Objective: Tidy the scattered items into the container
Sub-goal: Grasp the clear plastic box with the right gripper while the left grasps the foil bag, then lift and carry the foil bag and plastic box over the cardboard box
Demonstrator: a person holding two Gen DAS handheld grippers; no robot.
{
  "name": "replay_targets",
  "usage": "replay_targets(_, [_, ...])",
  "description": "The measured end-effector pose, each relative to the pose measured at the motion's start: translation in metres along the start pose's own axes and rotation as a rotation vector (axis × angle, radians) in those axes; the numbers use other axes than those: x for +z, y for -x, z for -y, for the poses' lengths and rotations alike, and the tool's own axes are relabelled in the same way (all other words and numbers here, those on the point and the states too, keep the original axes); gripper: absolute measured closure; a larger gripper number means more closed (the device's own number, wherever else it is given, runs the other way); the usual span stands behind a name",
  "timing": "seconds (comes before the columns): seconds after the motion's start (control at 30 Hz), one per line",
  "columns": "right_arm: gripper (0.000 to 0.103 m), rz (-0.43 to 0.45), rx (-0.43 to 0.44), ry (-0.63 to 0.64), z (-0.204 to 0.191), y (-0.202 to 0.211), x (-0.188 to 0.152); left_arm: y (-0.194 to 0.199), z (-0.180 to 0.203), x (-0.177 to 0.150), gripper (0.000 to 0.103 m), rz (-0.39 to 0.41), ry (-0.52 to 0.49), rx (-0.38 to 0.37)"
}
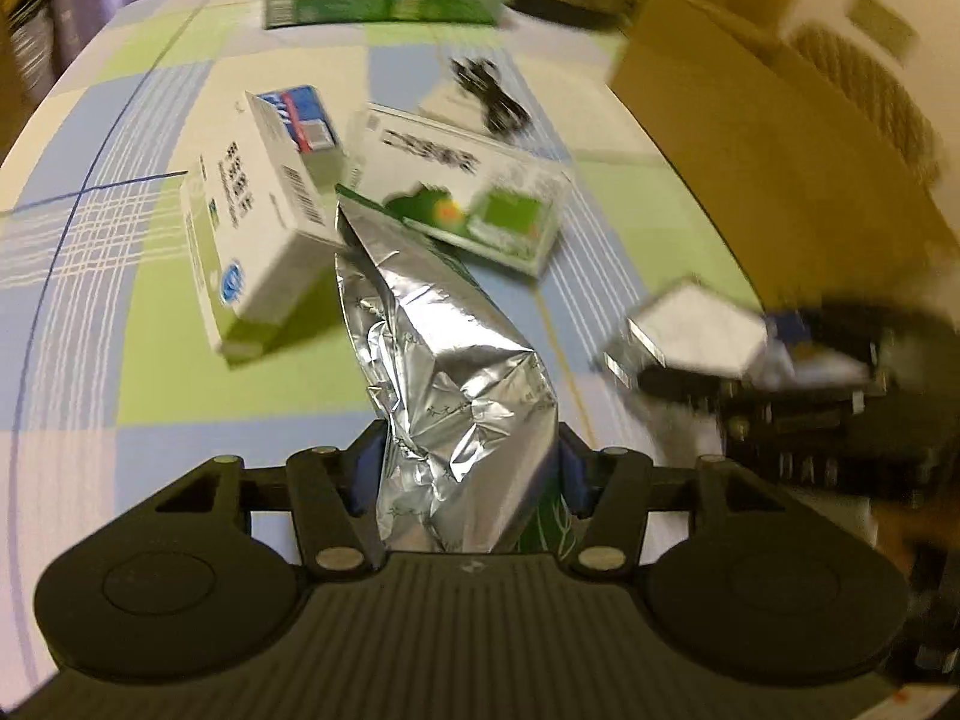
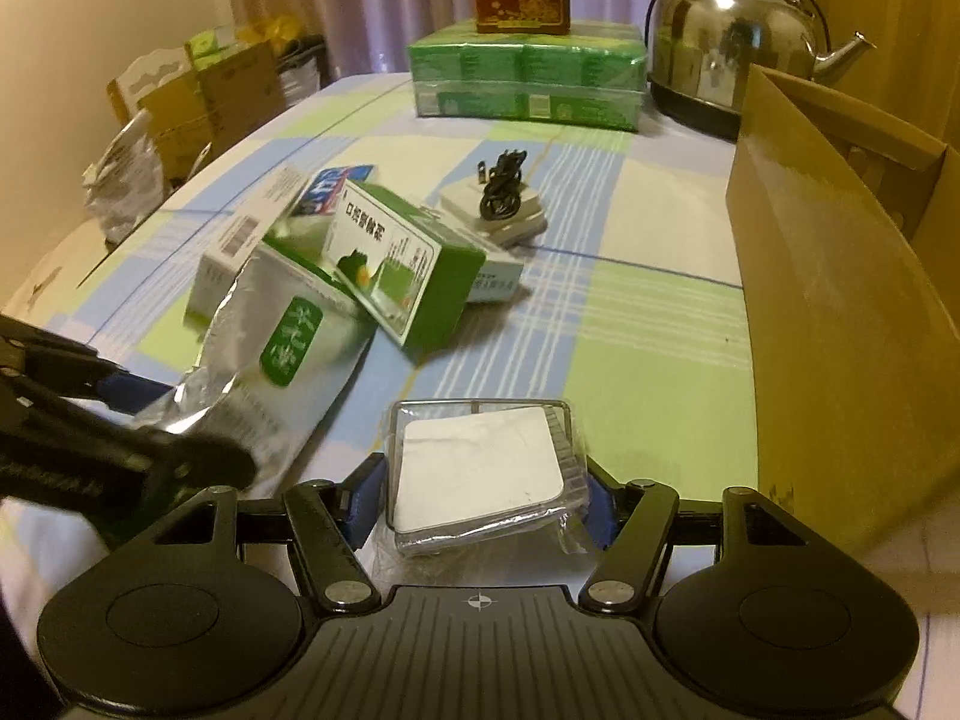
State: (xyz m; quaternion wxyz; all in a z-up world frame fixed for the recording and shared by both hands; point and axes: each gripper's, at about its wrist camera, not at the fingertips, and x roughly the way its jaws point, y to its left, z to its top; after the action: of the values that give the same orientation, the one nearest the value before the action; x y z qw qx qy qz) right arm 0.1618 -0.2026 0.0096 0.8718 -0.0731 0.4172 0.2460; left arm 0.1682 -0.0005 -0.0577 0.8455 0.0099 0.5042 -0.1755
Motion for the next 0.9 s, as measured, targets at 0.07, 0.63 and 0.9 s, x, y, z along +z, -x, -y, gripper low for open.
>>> replay_targets(0.07, [0.041, -0.007, 0.0, -0.004, -0.001, 0.006, -0.008, 0.007, 0.003, -0.008, 0.052, -0.022, -0.034, -0.001])
replay_targets(0.63, [0.04, -0.008, -0.006, 0.015, -0.008, 0.008, -0.023, -0.018, -0.011, 0.005, 0.034, -0.096, 0.014, -0.012])
replay_targets(0.9, [0.035, -0.007, -0.005, 0.024, -0.007, 0.004, -0.023, -0.015, 0.003, 0.002, 0.048, -0.074, -0.096, 0.025])
